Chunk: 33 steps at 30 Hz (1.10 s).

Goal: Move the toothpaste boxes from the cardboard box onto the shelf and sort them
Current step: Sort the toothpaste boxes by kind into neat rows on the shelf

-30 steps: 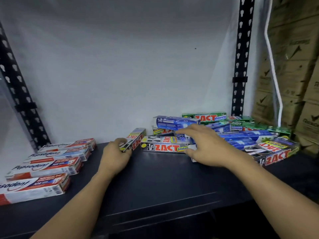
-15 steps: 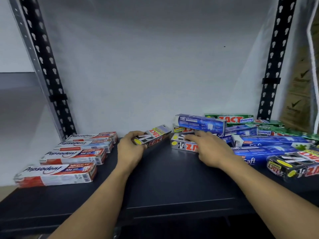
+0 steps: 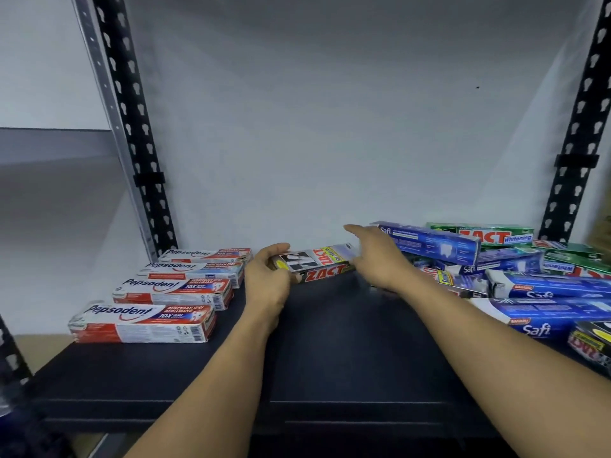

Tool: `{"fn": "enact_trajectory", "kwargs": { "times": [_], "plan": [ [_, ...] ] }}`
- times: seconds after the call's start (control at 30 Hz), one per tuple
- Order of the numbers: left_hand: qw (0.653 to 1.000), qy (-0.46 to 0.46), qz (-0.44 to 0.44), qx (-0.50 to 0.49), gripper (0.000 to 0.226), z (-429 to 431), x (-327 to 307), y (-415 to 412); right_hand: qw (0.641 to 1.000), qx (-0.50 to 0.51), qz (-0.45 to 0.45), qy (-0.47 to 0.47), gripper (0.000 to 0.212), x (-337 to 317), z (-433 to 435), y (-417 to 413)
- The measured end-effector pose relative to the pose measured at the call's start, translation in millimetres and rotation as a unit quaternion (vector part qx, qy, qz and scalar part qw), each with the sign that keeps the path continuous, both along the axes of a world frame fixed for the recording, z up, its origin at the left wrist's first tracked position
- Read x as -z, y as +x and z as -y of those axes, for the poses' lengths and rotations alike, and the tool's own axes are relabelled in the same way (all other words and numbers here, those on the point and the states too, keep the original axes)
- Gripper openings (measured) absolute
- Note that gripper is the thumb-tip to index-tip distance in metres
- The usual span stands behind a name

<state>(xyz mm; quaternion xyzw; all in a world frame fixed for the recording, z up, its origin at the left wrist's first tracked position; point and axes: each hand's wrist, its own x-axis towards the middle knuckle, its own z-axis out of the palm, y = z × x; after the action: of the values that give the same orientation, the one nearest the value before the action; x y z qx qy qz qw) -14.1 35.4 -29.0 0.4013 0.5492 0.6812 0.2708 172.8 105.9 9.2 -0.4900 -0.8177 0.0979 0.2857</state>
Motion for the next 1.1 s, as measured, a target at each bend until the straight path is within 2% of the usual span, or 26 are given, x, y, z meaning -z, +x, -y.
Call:
{"fn": "enact_trajectory", "kwargs": {
  "times": [0.1,0.17,0.33,0.37,0.43,0.5,0.63,0.8,1.0,1.1],
  "plan": [
    [1.0,0.02,0.001,-0.016,0.064,-0.1,0.7,-2.1,0.998,-0.019,0.017,-0.057,0.055,3.3,-11.4,-27.4],
    [0.998,0.017,-0.024,-0.063,0.064,1.6,0.6,-4.4,0.999,-0.01,-0.008,-0.047,0.04,12.6,-20.2,-40.0],
    [0.978,-0.068,-0.143,-0.132,0.067,-3.4,7.5,-4.9,0.996,0.022,-0.08,-0.018,0.028,30.6,-33.9,-38.4],
    [0.973,-0.083,-0.157,-0.145,0.061,-4.9,8.3,-3.2,0.996,0.029,-0.084,-0.015,0.025,32.3,-36.5,-34.0],
    [0.966,-0.103,-0.17,-0.165,0.035,-7.9,8.3,-0.7,0.995,0.046,-0.087,0.002,0.02,37.1,-41.0,-24.4],
    [0.963,-0.123,-0.165,-0.176,0.016,-9.9,4.9,1.6,0.993,0.064,-0.097,0.014,0.02,42.8,-44.2,-16.2],
    [0.964,-0.132,-0.156,-0.168,0.013,-20.7,-0.5,1.6,0.988,0.077,-0.129,0.027,0.02,49.6,-46.0,-10.3],
    [0.965,-0.128,-0.127,-0.19,0.025,-34.3,-6.8,-4.0,0.982,0.066,-0.176,0.035,0.026,52.1,-44.4,-11.0],
    [0.956,-0.137,-0.135,-0.223,0.008,-42.4,-6.3,-4.6,0.977,0.05,-0.209,0.011,0.029,54.1,-45.1,-14.2],
    [0.952,-0.145,-0.144,-0.227,0.012,-46.2,-6.8,-7.6,0.976,0.045,-0.215,-0.004,0.031,54.7,-46.5,-14.7]
  ]
}}
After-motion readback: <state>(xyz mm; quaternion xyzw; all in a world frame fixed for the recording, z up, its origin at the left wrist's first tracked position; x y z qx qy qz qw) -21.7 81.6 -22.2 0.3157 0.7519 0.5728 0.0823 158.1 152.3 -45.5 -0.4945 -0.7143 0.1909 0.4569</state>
